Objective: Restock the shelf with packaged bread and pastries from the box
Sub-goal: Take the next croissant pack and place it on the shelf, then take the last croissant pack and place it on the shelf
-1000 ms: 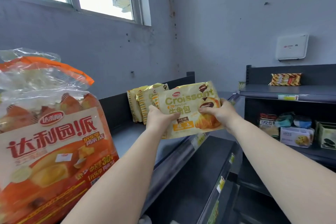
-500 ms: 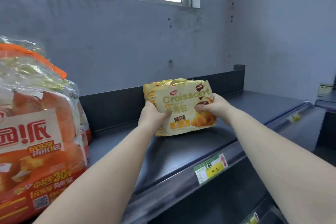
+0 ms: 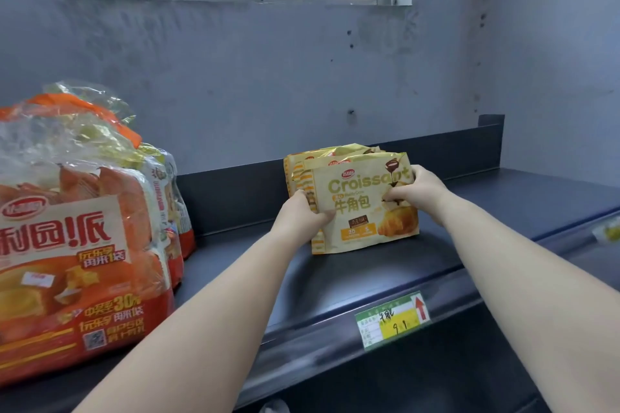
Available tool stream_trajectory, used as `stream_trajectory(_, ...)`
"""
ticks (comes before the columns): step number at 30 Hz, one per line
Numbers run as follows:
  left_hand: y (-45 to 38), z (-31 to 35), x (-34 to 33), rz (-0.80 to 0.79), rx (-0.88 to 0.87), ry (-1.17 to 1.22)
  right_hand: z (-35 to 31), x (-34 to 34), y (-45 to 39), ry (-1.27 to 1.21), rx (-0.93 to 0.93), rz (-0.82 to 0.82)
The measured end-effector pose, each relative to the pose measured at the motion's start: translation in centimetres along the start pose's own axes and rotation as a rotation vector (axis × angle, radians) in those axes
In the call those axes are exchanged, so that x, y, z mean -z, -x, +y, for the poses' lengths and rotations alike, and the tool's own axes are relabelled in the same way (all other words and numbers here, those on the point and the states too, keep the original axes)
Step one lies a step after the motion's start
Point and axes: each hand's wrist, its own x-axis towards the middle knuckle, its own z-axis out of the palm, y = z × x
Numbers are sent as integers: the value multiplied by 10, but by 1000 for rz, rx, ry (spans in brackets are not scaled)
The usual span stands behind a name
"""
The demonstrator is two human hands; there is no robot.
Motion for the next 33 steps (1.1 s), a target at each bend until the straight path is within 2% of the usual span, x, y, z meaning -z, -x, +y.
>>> stream_trajectory(5, 9, 7, 7, 62, -11, -92, -8, 4, 9, 220, 42, 108)
stream_trajectory(8, 19, 14, 18, 112, -23, -121, -22, 1, 21, 246, 105, 266)
stream_trajectory(12, 42, 32, 52, 152, -139, -115, -67, -13, 43, 212, 297, 377)
stream_trajectory(15, 70, 39, 99, 269, -294, -313, -113, -38, 66, 171, 493, 359)
stream_trajectory(18, 101, 26, 160, 406, -367, -493, -160, -75, 90, 135, 620, 271)
stream_trajectory(24, 200, -35, 308, 658, -248, -580, -275, -189, 188, 23, 870, -14)
stream_trajectory(28, 284, -97, 392, 642, 39, -675, -326, -274, 269, 64, 989, -228)
stream_trajectory(33, 419, -175, 461, 645, 408, -803, -350, -383, 373, 201, 1091, -476)
